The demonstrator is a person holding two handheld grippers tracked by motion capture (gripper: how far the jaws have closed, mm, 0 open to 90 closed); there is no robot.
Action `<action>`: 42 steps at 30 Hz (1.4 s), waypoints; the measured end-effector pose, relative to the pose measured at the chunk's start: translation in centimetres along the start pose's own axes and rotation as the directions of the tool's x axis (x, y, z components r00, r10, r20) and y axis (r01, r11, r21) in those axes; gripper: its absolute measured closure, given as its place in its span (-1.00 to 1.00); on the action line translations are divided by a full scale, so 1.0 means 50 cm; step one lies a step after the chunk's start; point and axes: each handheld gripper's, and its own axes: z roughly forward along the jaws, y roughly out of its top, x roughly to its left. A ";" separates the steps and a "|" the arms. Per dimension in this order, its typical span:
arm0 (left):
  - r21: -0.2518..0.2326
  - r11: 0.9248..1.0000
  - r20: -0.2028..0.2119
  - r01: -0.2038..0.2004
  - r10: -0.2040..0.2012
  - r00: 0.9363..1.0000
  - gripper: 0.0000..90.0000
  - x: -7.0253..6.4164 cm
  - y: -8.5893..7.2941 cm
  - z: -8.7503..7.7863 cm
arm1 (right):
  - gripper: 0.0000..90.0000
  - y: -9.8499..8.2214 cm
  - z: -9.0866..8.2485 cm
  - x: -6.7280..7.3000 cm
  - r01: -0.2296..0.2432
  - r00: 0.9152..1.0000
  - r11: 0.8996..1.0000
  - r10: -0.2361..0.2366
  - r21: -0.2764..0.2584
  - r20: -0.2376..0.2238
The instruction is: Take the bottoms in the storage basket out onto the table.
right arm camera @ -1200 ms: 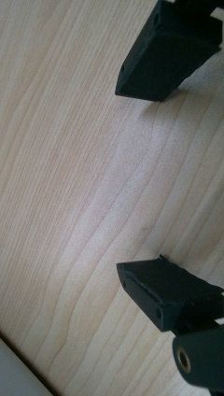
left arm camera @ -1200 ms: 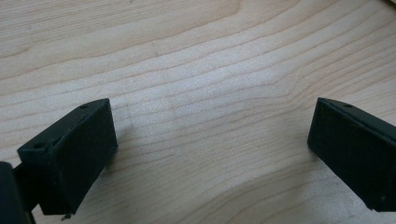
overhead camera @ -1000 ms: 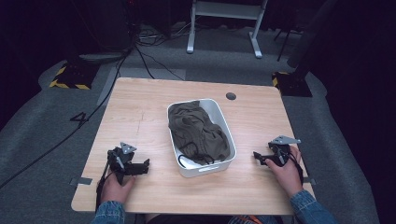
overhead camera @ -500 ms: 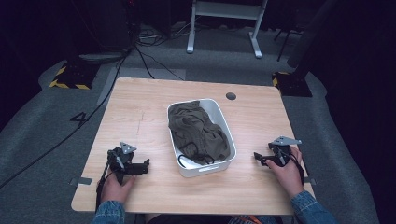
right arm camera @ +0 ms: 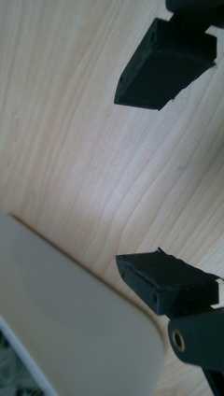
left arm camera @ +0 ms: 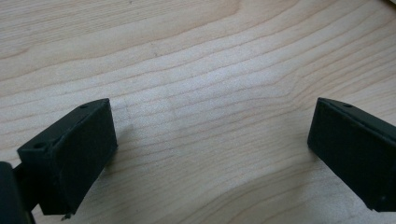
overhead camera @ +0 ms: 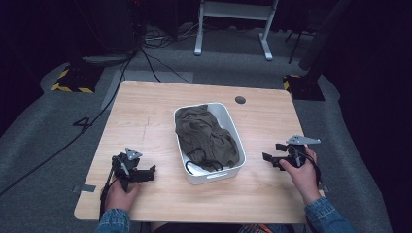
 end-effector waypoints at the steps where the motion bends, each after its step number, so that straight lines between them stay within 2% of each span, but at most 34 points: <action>1: 0.000 1.000 0.000 0.000 0.000 1.000 -0.97 0.000 0.000 0.000 | -0.57 0.007 -0.006 0.003 0.001 1.000 1.000 -0.001 -0.011 0.001; 6: 0.000 1.000 0.000 0.000 0.000 1.000 -0.97 0.000 0.000 0.000 | -0.56 0.046 -0.041 0.031 0.051 0.998 0.997 -0.050 -0.053 0.030; 14: 0.001 1.000 0.001 -0.002 0.002 1.000 -0.97 0.000 0.000 0.000 | -0.56 0.089 -0.074 0.058 0.080 0.997 0.990 -0.077 -0.115 0.031; 17: 0.001 1.000 0.001 -0.003 0.003 1.000 -0.97 0.000 0.000 0.000 | -0.56 0.105 -0.077 0.066 0.085 0.996 0.989 -0.083 -0.121 0.021; 19: 0.001 1.000 0.001 -0.002 0.002 1.000 -0.97 0.000 0.000 0.000 | -0.56 0.122 -0.077 0.074 0.111 0.994 0.987 -0.109 -0.118 0.020; 20: 0.001 1.000 0.001 -0.003 0.003 1.000 -0.97 0.000 0.000 0.000 | -0.56 0.141 -0.080 0.084 0.138 0.990 0.984 -0.136 -0.115 0.023; 24: 0.000 1.000 0.003 -0.004 0.004 1.000 -0.97 0.001 0.001 0.001 | -0.56 0.168 -0.083 0.098 0.168 0.986 0.979 -0.166 -0.117 0.021; 32: 0.002 1.000 0.009 -0.007 0.007 1.000 -0.97 0.002 0.002 0.001 | -0.56 0.221 -0.063 0.138 0.224 0.974 0.970 -0.225 -0.094 0.004; 36: 0.001 1.000 0.008 -0.005 0.005 1.000 -0.97 0.001 0.001 0.001 | -0.57 0.238 -0.050 0.148 0.231 0.972 0.970 -0.233 -0.080 -0.011; 41: 0.003 1.000 0.007 -0.012 0.012 1.000 -0.97 0.002 -0.001 -0.001 | -0.60 0.263 -0.019 0.164 0.236 0.970 0.970 -0.239 -0.061 -0.042; 42: 0.001 1.000 0.008 -0.010 0.010 1.000 -0.97 0.002 -0.001 -0.001 | -0.62 0.271 -0.002 0.172 0.232 0.970 0.971 -0.235 -0.059 -0.062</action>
